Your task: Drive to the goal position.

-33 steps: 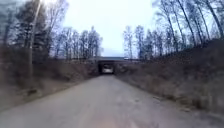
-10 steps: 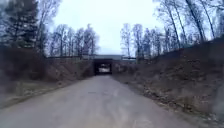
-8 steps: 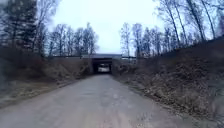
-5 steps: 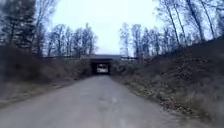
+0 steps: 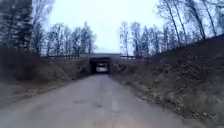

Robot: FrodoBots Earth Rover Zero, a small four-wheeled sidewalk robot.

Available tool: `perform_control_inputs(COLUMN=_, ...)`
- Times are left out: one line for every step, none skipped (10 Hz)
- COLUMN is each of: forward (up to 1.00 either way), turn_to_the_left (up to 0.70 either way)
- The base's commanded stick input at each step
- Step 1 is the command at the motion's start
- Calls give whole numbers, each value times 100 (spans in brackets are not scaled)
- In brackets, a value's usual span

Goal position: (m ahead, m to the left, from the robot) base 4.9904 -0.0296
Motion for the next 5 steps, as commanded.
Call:
perform_control_inputs(forward=100, turn_to_the_left=29)
perform_control_inputs(forward=100, turn_to_the_left=16)
perform_control_inputs(forward=100, turn_to_the_left=4)
perform_control_inputs(forward=100, turn_to_the_left=0)
perform_control_inputs(forward=100, turn_to_the_left=0)
